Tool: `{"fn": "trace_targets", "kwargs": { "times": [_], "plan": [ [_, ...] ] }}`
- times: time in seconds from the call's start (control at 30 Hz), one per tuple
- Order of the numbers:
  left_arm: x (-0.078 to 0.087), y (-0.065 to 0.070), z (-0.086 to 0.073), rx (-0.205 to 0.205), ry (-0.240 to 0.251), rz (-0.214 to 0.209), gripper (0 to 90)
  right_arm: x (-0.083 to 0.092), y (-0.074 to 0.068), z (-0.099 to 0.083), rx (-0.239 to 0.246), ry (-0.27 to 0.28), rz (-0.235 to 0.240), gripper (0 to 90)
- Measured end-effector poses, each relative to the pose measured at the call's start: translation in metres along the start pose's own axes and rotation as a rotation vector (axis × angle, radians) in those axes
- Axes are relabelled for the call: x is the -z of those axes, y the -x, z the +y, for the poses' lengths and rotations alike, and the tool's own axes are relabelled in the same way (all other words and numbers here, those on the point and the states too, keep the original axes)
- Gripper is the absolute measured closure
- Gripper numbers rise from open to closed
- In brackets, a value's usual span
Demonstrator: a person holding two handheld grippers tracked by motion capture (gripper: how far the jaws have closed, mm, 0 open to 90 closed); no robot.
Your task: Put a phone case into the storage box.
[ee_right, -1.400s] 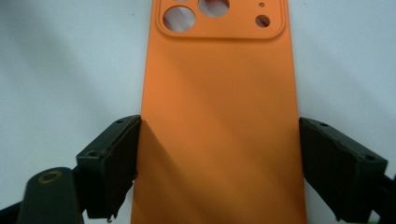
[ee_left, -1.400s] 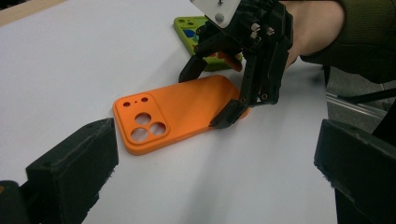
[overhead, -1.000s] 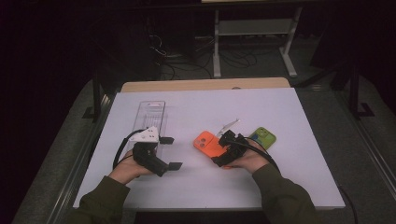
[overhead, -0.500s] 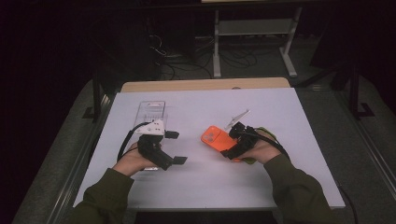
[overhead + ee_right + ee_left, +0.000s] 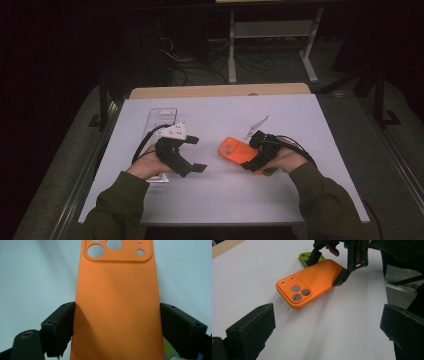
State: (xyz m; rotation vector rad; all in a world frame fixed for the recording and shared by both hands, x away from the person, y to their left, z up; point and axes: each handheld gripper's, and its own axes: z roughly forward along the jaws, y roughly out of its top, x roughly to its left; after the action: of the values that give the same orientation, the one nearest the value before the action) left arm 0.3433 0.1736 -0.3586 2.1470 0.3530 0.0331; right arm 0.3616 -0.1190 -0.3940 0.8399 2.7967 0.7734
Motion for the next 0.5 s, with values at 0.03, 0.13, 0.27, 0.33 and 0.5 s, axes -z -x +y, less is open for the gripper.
{"fn": "trace_targets", "kwargs": {
  "times": [0.03,0.13,0.27,0.33,0.5],
  "plan": [
    [-0.001,0.000,0.002,0.002,0.005,-0.005,0.0,0.001,-0.001,0.000,0.009,-0.002,0.007,15.4],
    [-0.002,-0.003,0.006,-0.013,-0.001,-0.013,0.0,0.003,-0.002,0.001,0.026,-0.001,0.021,15.5],
    [-0.004,-0.005,0.011,-0.038,-0.021,-0.021,0.0,0.006,-0.004,0.002,0.070,-0.007,0.033,15.5],
    [-0.004,-0.007,0.015,-0.055,-0.029,-0.028,0.0,0.007,-0.005,0.004,0.096,-0.010,0.040,15.5],
    [-0.004,-0.008,0.022,-0.088,-0.035,-0.031,0.0,0.009,-0.004,0.012,0.129,-0.006,0.064,15.5]
  ]
}}
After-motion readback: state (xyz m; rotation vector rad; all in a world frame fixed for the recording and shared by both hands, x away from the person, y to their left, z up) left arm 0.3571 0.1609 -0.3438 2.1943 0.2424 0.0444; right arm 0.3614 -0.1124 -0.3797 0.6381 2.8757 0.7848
